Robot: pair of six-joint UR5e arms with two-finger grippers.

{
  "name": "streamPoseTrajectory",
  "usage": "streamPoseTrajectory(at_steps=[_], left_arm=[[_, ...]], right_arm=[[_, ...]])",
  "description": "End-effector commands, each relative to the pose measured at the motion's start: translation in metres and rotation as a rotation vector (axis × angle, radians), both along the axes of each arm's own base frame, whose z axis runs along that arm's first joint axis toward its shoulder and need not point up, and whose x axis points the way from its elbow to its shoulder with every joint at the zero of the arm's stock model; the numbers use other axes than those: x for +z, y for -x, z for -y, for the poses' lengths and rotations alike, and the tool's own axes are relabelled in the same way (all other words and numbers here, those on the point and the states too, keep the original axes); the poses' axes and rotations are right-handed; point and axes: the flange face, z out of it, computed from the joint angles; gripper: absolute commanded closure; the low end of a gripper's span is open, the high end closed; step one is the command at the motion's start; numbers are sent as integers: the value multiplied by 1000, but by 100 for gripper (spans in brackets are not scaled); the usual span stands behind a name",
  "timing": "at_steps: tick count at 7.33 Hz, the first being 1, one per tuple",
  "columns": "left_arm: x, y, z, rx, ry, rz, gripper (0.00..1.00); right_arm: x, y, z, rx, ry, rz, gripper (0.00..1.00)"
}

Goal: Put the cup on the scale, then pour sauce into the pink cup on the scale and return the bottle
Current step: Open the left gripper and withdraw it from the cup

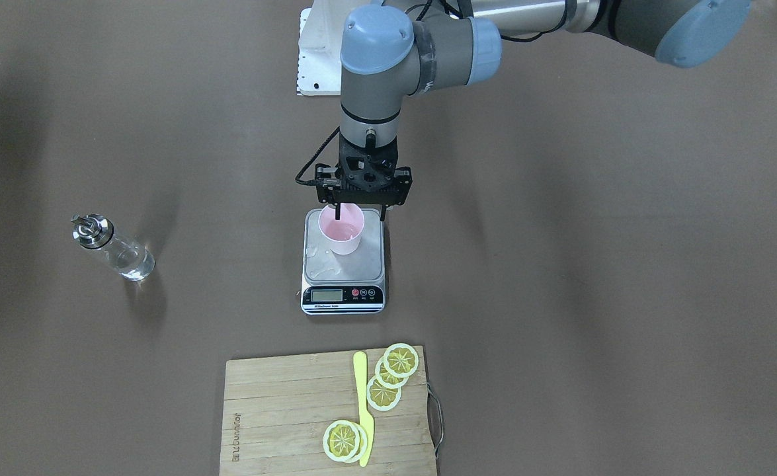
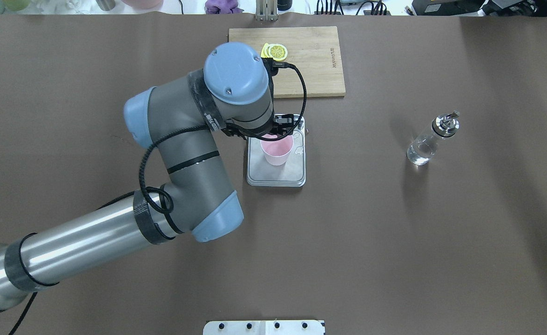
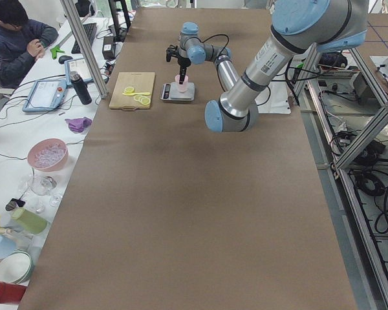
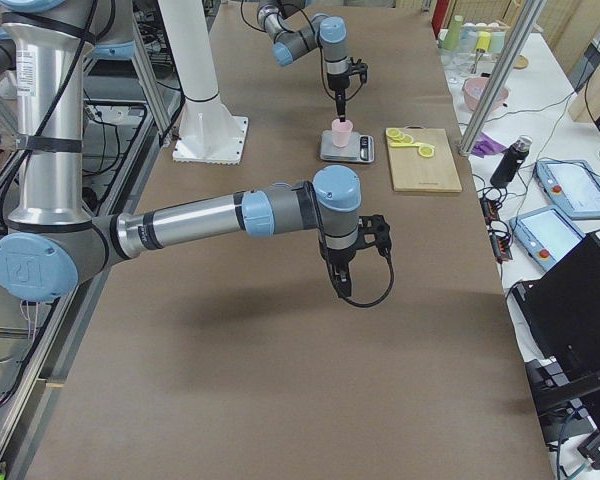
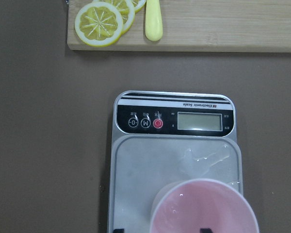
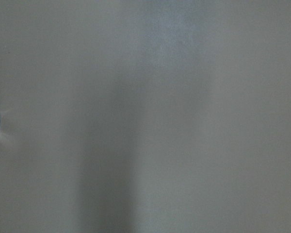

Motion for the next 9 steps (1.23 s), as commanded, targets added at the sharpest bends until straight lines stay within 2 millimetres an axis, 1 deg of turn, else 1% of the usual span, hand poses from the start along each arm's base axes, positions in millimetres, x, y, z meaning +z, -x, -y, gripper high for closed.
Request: streamPoseTrajectory(at_steps=[1, 2, 3, 4, 5, 6, 7, 8, 9], left_arm=[[45, 103, 26, 116, -62, 17, 2], [86, 163, 37, 171, -131, 69, 2], [132, 215, 50, 224, -189, 118, 1], [189, 265, 66, 292, -246, 190, 1], [238, 331, 84, 330, -294, 270, 1], [285, 386, 90, 327, -278, 318, 1], [335, 422, 96, 289, -183, 353, 1], [397, 471, 119, 238, -78, 375, 1], [432, 487, 123, 309, -168, 392, 1]], right_arm=[[-14, 7, 3, -19, -75, 5, 0], [-17, 14, 3, -30, -137, 16, 0], [-24, 30, 5, -65, -195, 24, 0], [-31, 42, 6, -93, -270, 35, 0], [-39, 66, 5, -146, -339, 62, 0], [-44, 79, 3, -175, -388, 91, 0], [-42, 90, -3, -215, -399, 137, 0], [-48, 103, -5, -241, -449, 153, 0], [-51, 125, -8, -289, -485, 168, 0]])
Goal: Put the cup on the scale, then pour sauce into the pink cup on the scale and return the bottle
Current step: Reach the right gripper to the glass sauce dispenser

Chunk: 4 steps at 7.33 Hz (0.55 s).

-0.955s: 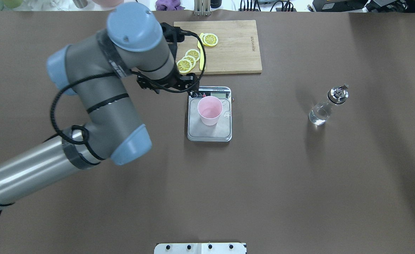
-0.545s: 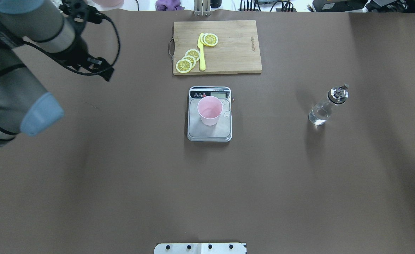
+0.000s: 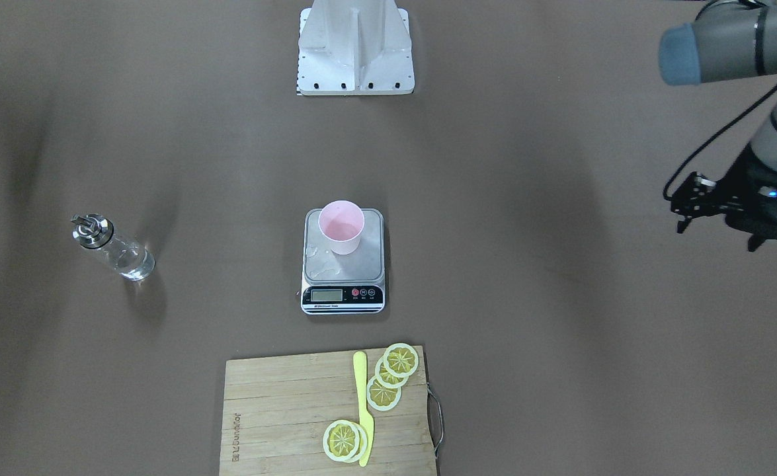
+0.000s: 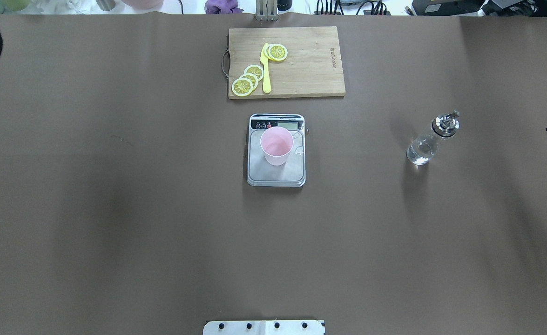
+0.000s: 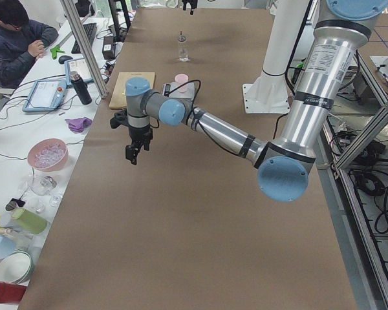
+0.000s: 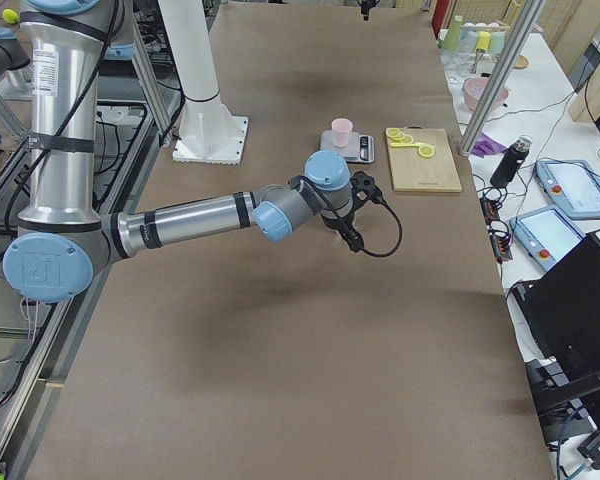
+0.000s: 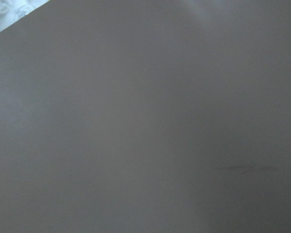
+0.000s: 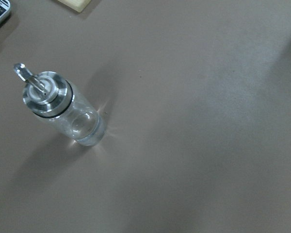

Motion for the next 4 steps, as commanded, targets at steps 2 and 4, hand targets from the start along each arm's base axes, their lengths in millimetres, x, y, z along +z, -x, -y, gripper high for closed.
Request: streamPoseTrajectory(at_steps=[2, 4], left_arm=[[76, 55, 9, 51, -18, 34, 1], [76, 55, 10, 51, -12, 35, 1]], right_arm=[[5, 59, -7, -122, -141, 44, 0], [29, 86, 11, -142, -241, 62, 1]])
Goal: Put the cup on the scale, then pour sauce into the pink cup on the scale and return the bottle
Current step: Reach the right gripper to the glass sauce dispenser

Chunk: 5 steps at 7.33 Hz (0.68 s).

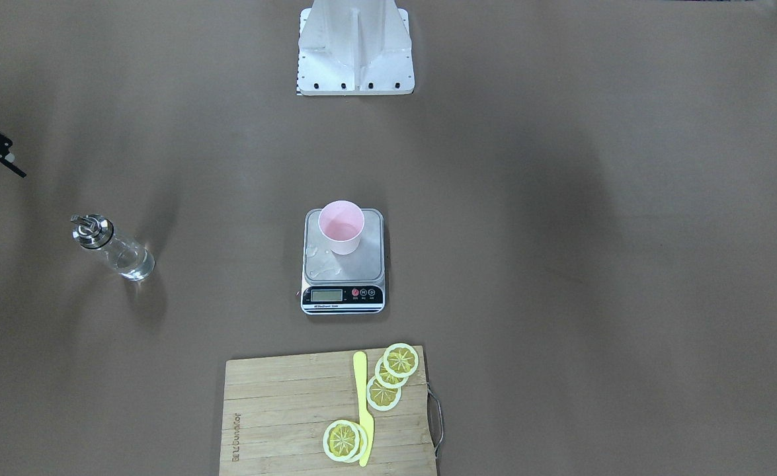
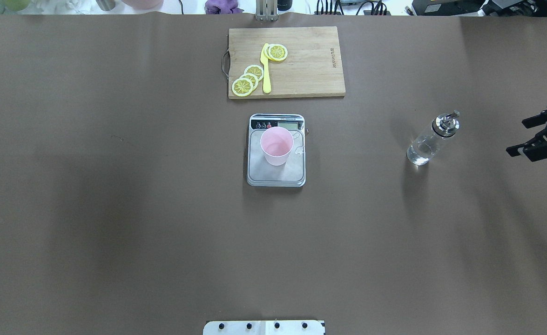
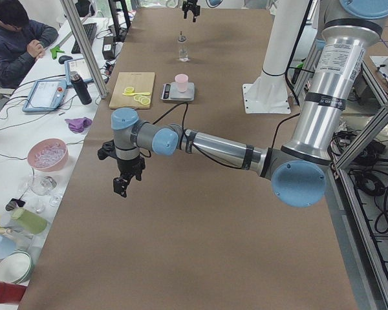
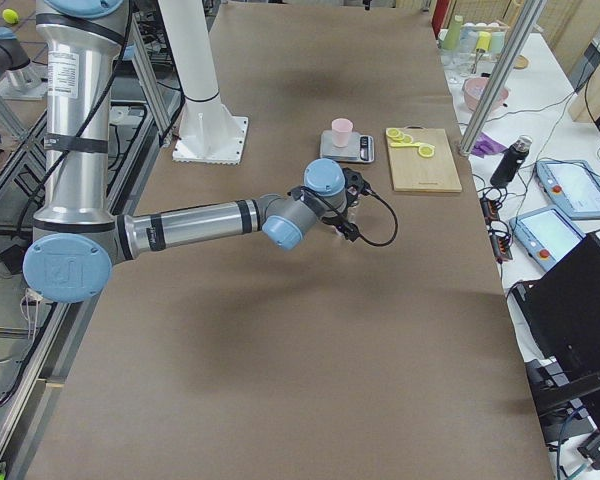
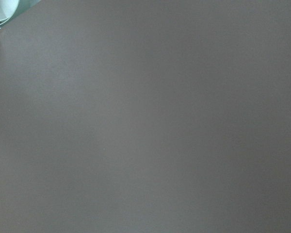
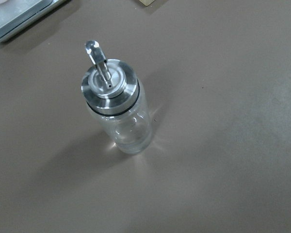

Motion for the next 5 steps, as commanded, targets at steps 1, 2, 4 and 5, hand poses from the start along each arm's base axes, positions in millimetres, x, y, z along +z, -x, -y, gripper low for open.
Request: streamPoseTrajectory(at_steps=[1, 2, 4, 5], left_arm=[[1, 1, 0, 1, 4, 1, 1], [1, 1, 0, 0, 7, 2, 1], [0, 1, 1, -2, 6, 1, 1], [-1, 1, 2, -4, 8, 1, 1]], right_arm=[[23, 31, 21, 20, -87, 11, 1], [27, 55, 26, 62, -120, 21, 1], [32, 93, 33, 81, -160, 63, 1], [41, 105, 27, 77, -173, 73, 1]])
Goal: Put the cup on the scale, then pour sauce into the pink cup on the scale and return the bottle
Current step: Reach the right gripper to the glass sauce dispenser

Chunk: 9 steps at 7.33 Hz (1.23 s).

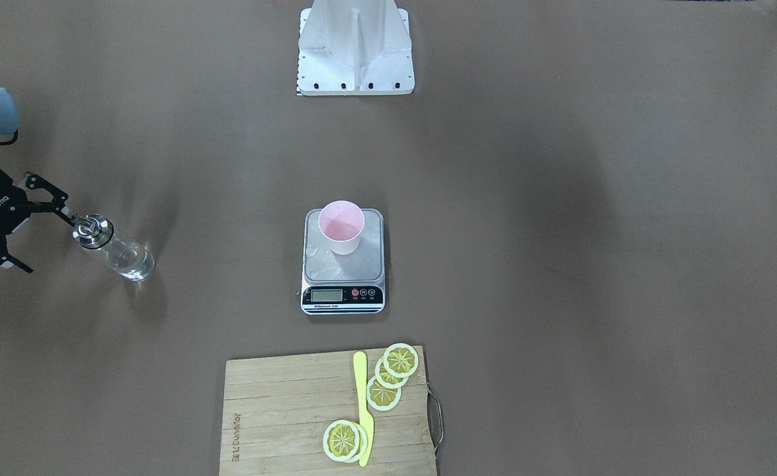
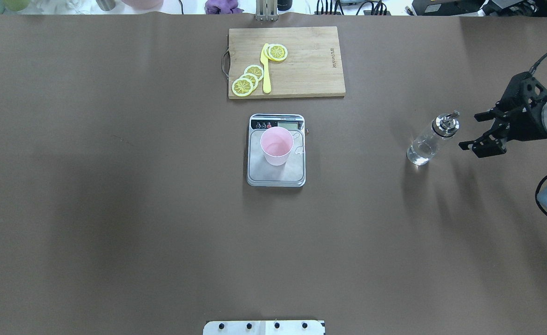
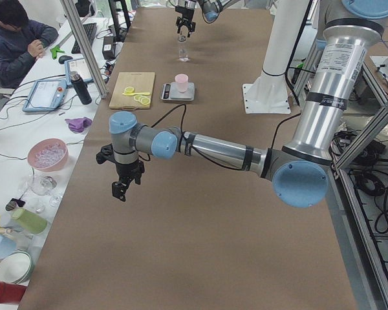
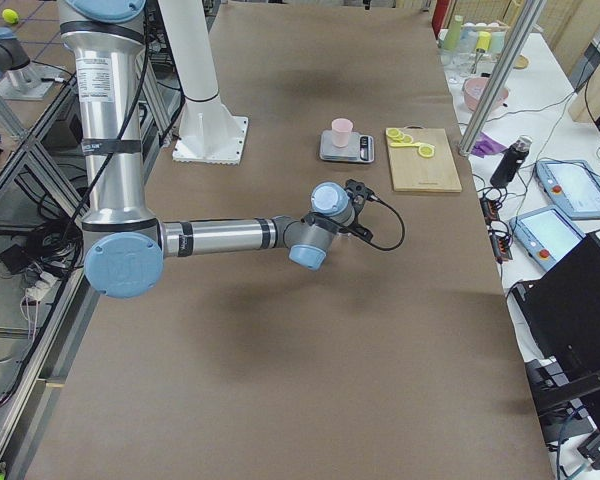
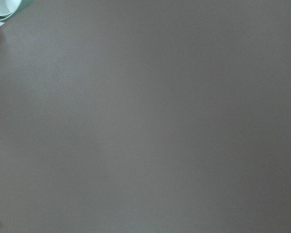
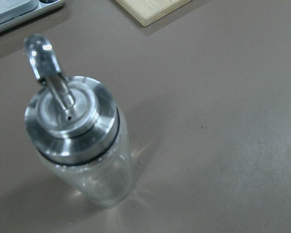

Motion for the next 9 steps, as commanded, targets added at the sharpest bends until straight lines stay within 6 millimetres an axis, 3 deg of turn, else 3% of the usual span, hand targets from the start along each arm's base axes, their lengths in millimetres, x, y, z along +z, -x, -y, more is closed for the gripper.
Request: streamPoseTrajectory(at_steps=[1, 4, 9], left_arm=[[-1, 0, 1, -2, 0, -1, 1], [-2, 0, 1, -2, -2, -1, 1], [2, 0, -2, -2, 4, -1, 1]], right_arm=[[11, 27, -9, 4, -20, 54, 1], [4, 57, -14, 20, -39, 79, 1], [3, 61, -15, 12, -39, 82, 1]])
